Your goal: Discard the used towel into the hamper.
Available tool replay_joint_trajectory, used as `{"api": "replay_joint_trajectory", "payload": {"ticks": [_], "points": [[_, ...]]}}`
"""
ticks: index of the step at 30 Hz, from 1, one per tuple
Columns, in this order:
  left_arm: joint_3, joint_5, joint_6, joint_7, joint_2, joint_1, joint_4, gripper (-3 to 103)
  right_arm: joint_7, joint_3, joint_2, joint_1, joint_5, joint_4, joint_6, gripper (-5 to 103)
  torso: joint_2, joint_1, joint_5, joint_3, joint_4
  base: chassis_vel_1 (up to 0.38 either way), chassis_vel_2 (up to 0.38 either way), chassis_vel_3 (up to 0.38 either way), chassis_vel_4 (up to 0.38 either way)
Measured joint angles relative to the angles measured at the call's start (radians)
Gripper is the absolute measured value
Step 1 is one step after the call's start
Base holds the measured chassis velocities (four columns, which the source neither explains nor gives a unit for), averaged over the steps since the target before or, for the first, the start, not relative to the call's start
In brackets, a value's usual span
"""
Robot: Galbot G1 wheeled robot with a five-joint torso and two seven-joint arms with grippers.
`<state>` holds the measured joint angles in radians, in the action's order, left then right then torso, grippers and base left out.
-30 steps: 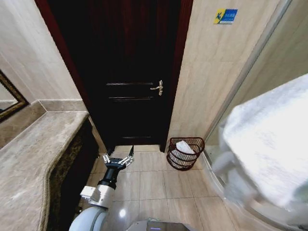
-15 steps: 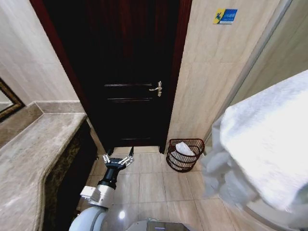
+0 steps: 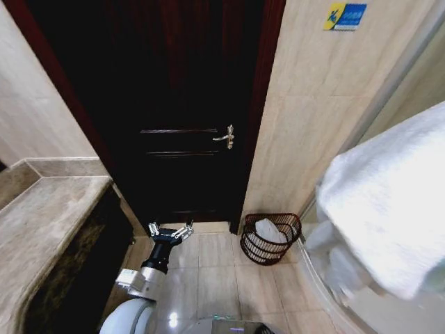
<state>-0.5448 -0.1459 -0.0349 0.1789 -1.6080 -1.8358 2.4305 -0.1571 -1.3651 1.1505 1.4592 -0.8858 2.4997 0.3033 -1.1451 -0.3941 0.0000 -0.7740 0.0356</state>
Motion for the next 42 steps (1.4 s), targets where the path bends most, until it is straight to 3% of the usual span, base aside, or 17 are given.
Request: {"api": "replay_joint_trajectory", "payload": {"ticks": [5, 8, 18, 28, 42], "points": [[0.0, 0.0, 0.0, 0.0, 0.0, 0.0, 0.0, 100, 0.004, 0.04, -0.043, -0.049, -0.009, -0.051, 0.002, 2, 0.0, 0.0, 0.0001, 0.0, 0.0006, -0.052, 0.103, 0.074, -0.055], [0.0, 0.0, 0.0, 0.0, 0.0, 0.0, 0.0, 100, -0.017, 0.102, -0.064, -0.098, 0.07, -0.126, 0.049, 2, 0.0, 0.001, 0.0002, 0.0, 0.0, 0.036, -0.012, -0.008, 0.047], [0.0, 0.0, 0.0, 0.0, 0.0, 0.0, 0.0, 100, -0.023, 0.28, -0.044, -0.176, 0.156, -0.209, 0.127, 2, 0.0, 0.0, 0.0001, 0.0, 0.0004, 0.053, 0.027, 0.03, 0.066], [0.0, 0.0, 0.0, 0.0, 0.0, 0.0, 0.0, 100, -0.008, 0.282, -0.04, -0.206, 0.205, -0.252, 0.104, 2, 0.0, 0.0, 0.0002, 0.0, 0.0002, 0.007, 0.021, 0.024, 0.013], [0.0, 0.0, 0.0, 0.0, 0.0, 0.0, 0.0, 100, 0.018, 0.279, -0.045, -0.201, 0.185, -0.25, 0.106, 2, 0.0, 0.0, -0.0007, 0.0, 0.0004, -0.093, 0.097, 0.093, -0.095]]}}
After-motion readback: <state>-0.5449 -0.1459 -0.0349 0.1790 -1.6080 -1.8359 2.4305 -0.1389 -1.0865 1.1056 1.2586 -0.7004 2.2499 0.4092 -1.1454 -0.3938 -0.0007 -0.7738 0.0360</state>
